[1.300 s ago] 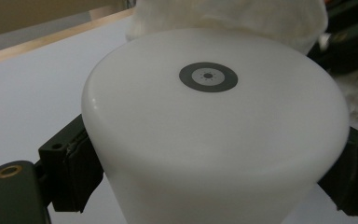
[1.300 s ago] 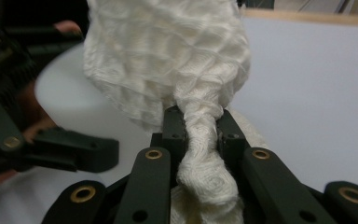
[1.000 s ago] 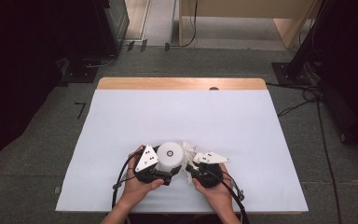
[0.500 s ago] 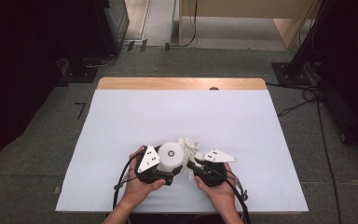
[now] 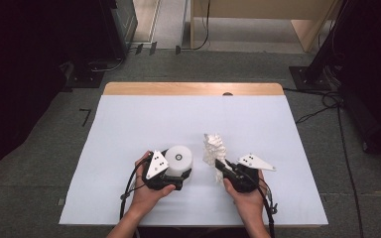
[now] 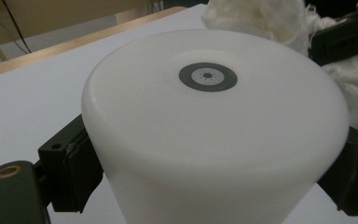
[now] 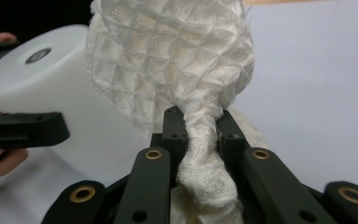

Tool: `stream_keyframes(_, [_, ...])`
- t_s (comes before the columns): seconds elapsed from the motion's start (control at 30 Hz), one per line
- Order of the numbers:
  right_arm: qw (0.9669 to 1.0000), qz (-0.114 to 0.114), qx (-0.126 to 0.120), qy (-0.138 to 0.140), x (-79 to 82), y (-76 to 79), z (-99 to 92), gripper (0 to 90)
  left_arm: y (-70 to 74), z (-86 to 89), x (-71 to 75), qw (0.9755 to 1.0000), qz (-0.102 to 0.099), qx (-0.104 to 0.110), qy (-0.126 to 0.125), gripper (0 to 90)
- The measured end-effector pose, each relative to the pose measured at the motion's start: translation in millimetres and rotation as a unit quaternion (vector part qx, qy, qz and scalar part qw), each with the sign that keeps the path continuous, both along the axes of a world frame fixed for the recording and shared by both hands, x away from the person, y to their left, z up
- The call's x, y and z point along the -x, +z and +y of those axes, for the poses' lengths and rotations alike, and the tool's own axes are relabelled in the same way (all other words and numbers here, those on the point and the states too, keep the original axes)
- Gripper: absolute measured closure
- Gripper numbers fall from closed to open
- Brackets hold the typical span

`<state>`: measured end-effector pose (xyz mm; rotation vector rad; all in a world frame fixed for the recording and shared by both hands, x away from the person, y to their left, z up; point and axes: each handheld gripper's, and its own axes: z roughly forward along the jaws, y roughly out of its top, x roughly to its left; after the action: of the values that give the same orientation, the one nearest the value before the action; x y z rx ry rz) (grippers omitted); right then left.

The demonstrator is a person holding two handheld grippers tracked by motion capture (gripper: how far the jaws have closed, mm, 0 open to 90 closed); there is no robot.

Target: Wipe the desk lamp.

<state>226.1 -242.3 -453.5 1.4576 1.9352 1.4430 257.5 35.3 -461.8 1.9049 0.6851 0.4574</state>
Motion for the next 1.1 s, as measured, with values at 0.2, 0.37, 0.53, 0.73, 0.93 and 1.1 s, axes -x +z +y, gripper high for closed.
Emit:
stream_keyframes(0.2, [0.9981, -0.022, 0.027, -0.05, -0.3, 6.8, -11.3, 78.0, 5.1, 4.5, 9.2, 0.9993, -0.015, 0.014, 0.031, 2.6])
stream_keyframes(0.37, [0.997, -0.02, 0.045, -0.061, -2.5, 3.7, -9.8, 77.9, 4.2, 2.0, 19.6, 0.9976, -0.015, 0.01, 0.067, 0.4])
stream_keyframes(0.53, [0.9964, -0.016, 0.064, -0.053, -2.7, -2.7, 0.7, 77.9, -3.5, -17.4, 28.7, 0.9923, 0.001, -0.013, 0.123, 0.2])
stream_keyframes(0.73, [0.9963, -0.004, 0.075, -0.04, -3.1, -10.7, 9.8, 77.8, -2.7, -14.3, 25.0, 0.9922, 0.008, -0.017, 0.123, 8.2])
stream_keyframes(0.93, [0.9854, -0.024, 0.155, -0.065, -2.4, -13.1, 17.2, 77.8, 1.7, -5.5, 20.4, 0.9965, 0.006, -0.004, 0.083, 8.4])
stream_keyframes(1.1, [0.9661, -0.029, 0.248, -0.066, -4.0, -23.4, 30.0, 77.9, 7.8, -7.0, 24.0, 0.9992, -0.008, 0.013, 0.037, 8.4])
